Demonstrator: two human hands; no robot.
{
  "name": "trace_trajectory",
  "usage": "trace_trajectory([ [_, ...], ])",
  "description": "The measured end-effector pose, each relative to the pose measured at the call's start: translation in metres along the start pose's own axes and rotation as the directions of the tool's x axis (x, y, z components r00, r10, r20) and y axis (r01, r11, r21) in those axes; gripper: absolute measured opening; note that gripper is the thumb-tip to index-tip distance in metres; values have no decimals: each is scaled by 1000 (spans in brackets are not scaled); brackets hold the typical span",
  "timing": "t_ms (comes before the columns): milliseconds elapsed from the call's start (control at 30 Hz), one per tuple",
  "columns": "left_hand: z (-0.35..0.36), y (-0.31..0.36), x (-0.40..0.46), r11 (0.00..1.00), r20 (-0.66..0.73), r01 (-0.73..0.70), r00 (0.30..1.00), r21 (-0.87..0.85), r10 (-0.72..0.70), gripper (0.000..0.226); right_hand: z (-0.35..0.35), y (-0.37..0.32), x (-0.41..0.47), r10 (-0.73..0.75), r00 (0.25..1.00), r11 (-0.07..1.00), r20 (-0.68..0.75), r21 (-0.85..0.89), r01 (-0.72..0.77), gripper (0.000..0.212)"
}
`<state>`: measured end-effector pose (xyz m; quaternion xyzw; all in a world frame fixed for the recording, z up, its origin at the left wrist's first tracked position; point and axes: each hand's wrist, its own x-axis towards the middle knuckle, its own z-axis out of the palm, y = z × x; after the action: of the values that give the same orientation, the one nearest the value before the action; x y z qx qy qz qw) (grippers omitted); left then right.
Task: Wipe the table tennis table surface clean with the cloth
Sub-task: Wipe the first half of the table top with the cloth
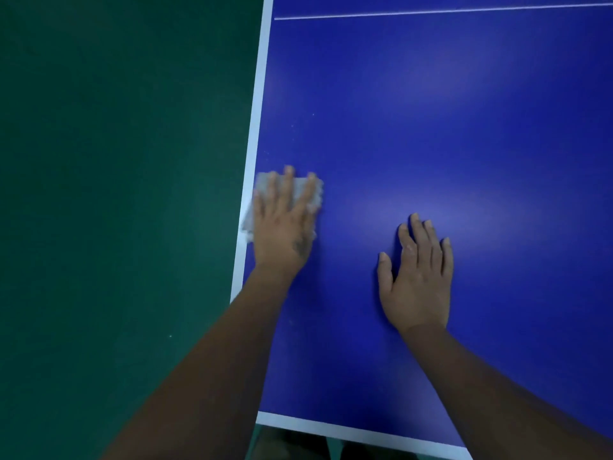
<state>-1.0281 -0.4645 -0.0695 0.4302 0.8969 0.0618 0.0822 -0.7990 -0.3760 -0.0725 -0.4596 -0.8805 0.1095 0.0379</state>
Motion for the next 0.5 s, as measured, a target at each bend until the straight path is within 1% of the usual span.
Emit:
trace_trajectory([
  [33,-2,-8,5,991,-29,136,990,-9,-136,56,0,1,0,-4,1000,1000,-2,13,4,65],
  [67,-3,-13,8,972,-52,233,971,-14,-234,56,0,2,1,-7,1000,1000,-4,26,7,65],
  [100,-3,-12,8,963,-65,270,961,-14,-270,56,0,2,1,-9,1000,999,-4,33,9,65],
  [133,-2,-8,5,968,-68,251,966,-6,-251,55,1,2,1,-8,1000,999,-2,32,8,65],
  [167,-2,-2,1,982,-58,190,980,-1,-190,55,2,1,0,-3,1000,1000,-2,28,3,65],
  [233,0,12,-11,1000,0,0,1000,25,0,56,3,-1,-1,5,1000,999,-21,34,-4,64],
  [300,3,19,-21,982,41,-181,983,54,179,61,2,-5,3,12,997,996,-76,84,-6,58],
  [367,3,12,-18,947,53,-319,947,46,316,58,1,-11,15,11,991,989,-133,148,8,48],
  [400,1,4,-9,937,47,-348,937,42,346,56,0,-17,23,2,990,986,-143,163,21,44],
  [433,0,-5,3,942,25,-334,942,40,333,55,0,-23,33,-14,989,986,-146,164,38,43],
  [467,-2,-14,17,963,-4,-267,964,42,267,55,1,-30,45,-32,988,986,-150,158,56,42],
  [500,-5,-21,30,988,-27,-150,988,35,151,55,3,-36,57,-47,986,986,-160,153,72,42],
])
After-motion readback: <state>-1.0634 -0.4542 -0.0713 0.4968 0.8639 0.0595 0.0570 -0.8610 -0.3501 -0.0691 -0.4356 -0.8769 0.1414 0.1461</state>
